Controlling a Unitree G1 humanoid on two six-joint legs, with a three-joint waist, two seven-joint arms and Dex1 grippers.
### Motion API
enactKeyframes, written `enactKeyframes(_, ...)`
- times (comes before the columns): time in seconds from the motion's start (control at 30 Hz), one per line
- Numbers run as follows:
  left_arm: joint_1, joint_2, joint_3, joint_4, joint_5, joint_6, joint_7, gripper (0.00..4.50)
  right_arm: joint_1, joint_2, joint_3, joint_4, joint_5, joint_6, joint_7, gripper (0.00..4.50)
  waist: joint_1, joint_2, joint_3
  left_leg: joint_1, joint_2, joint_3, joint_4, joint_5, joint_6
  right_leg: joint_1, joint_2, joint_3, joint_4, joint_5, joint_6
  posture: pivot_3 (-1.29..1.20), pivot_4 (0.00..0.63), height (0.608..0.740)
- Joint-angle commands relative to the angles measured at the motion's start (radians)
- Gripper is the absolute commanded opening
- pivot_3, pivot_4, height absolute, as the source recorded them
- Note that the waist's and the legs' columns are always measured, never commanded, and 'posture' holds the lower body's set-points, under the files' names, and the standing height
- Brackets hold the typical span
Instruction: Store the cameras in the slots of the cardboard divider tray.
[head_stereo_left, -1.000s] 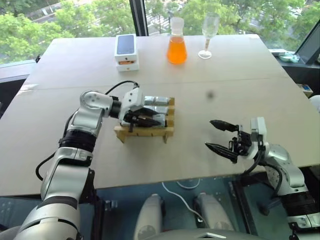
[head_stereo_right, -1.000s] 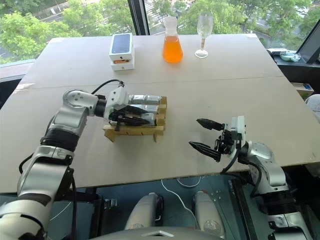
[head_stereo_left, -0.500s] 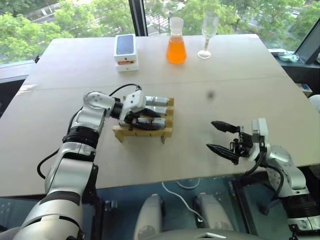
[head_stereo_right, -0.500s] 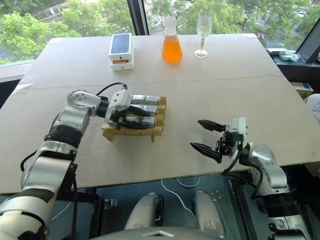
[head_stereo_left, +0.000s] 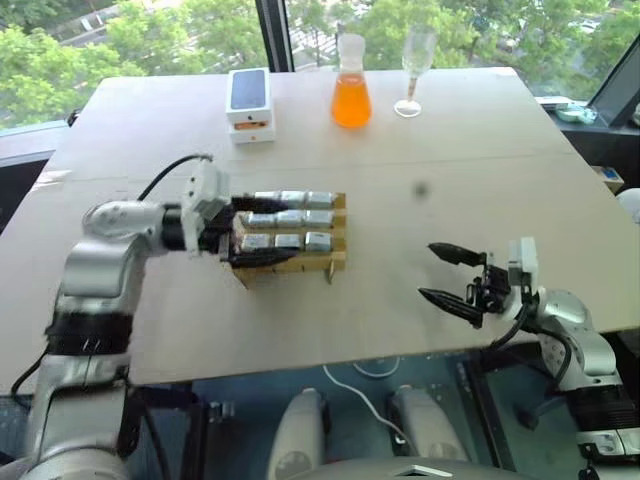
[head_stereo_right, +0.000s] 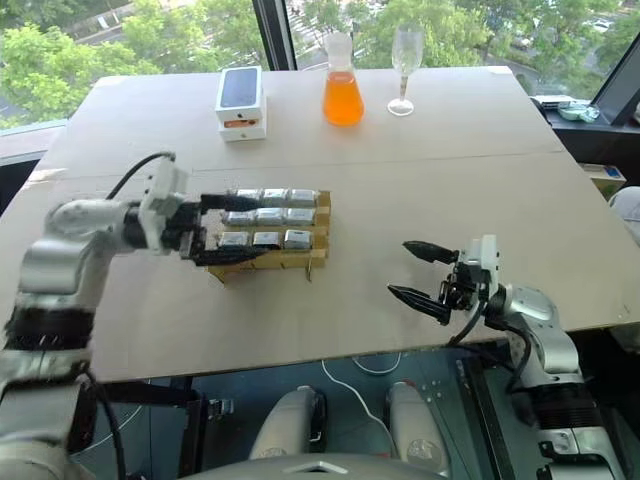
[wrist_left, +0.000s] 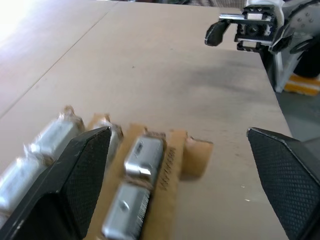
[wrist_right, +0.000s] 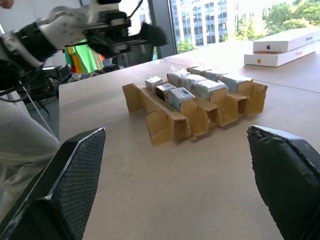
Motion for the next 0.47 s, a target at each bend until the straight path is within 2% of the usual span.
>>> enactKeyframes(0.03, 0.205, -0.028, 0.092, -0.207, -0.011, 0.006, 0.139, 4.48, -0.004, -0.020, -0.037, 0.028, -0.018, -0.039, 0.030, 4.50, 0.003, 0.000, 0.000, 0.000, 0.001, 0.000, 0.000, 0.000, 0.000, 0.000, 0.000, 0.000, 0.000, 0.000, 0.000, 0.00, 0.150, 0.740)
enactKeyframes(0.1, 0.411, -0.082, 0.115, -0.301, 0.067, -0.079, 0.233, 4.48, -0.007, -0.035, -0.054, 0.066, -0.026, -0.042, 0.038, 4.50, 0.002, 0.001, -0.001, 0.002, 0.002, 0.001, 0.000, 0.000, 0.000, 0.001, -0.001, 0.001, 0.000, 0.000, 0.000, 0.00, 0.150, 0.740)
enactKeyframes(0.17, 0.520, -0.132, 0.116, -0.341, 0.092, -0.136, 0.292, 4.48, -0.013, -0.036, -0.071, 0.094, -0.020, -0.031, 0.034, 4.50, 0.001, 0.000, 0.000, 0.003, 0.002, 0.002, 0.000, 0.000, 0.000, 0.001, -0.002, 0.005, -0.001, 0.000, -0.001, 0.00, 0.150, 0.740)
enactKeyframes(0.33, 0.632, -0.231, 0.053, -0.291, 0.199, -0.292, 0.406, 4.48, -0.044, -0.039, -0.068, 0.186, -0.071, -0.074, 0.054, 4.50, 0.020, 0.000, -0.001, 0.003, 0.001, 0.004, 0.001, 0.000, 0.000, 0.001, -0.001, 0.001, 0.000, -0.003, -0.002, 0.00, 0.150, 0.740)
enactKeyframes(0.47, 0.656, -0.242, 0.025, -0.290, 0.229, -0.333, 0.443, 4.48, -0.060, -0.037, -0.079, 0.219, -0.085, -0.094, 0.064, 4.50, 0.022, 0.001, -0.002, 0.003, 0.001, 0.005, 0.001, 0.000, 0.000, 0.001, 0.000, 0.002, 0.000, -0.003, -0.003, 0.00, 0.150, 0.740)
